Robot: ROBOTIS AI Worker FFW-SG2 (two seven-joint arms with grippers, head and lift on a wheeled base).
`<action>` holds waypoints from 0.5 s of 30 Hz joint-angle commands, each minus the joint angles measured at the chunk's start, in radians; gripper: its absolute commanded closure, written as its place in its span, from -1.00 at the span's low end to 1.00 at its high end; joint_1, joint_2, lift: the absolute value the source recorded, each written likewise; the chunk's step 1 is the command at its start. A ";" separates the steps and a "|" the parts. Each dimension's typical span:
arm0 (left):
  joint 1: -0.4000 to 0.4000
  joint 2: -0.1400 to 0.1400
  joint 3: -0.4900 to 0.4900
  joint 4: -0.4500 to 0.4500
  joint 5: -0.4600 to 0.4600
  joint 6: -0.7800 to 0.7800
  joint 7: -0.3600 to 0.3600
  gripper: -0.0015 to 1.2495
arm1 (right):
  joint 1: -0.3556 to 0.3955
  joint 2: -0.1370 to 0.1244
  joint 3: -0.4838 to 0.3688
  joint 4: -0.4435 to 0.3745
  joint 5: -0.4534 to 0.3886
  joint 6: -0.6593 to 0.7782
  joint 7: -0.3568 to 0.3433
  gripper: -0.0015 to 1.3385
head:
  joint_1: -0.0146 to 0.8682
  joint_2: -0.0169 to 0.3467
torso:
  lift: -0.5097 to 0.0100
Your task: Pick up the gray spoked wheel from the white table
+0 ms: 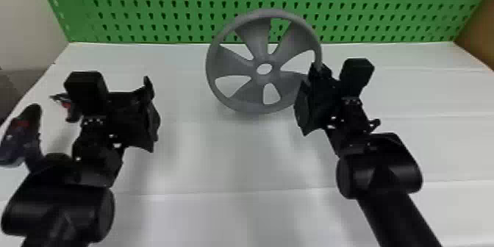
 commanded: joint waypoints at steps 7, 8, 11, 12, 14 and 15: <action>0.000 -0.011 0.013 0.000 -0.020 0.000 0.000 -0.79 | 0.014 0.002 0.006 -0.008 0.005 0.011 -0.001 0.71 | 0.77 -0.90 | 0.60; 0.000 -0.012 0.015 0.000 -0.020 0.000 0.000 -0.79 | 0.017 0.005 0.004 -0.008 0.005 0.011 0.001 0.71 | 0.77 -0.90 | 0.60; 0.000 -0.012 0.016 0.000 -0.025 0.000 0.000 -0.79 | 0.021 0.008 0.001 -0.008 0.005 0.011 -0.001 0.71 | 0.77 -0.90 | 0.60; 0.000 -0.012 0.018 0.000 -0.026 0.000 0.000 -0.79 | 0.021 0.008 0.000 -0.008 0.005 0.011 0.001 0.71 | 0.77 -0.90 | 0.60; 0.000 -0.012 0.018 0.000 -0.028 0.000 0.000 -0.79 | 0.023 0.008 0.000 -0.008 0.005 0.011 0.001 0.71 | 0.77 -0.90 | 0.60; 0.000 -0.012 0.018 0.000 -0.028 0.002 0.000 -0.79 | 0.023 0.008 0.000 -0.008 0.005 0.011 -0.001 0.71 | 0.77 -0.90 | 0.60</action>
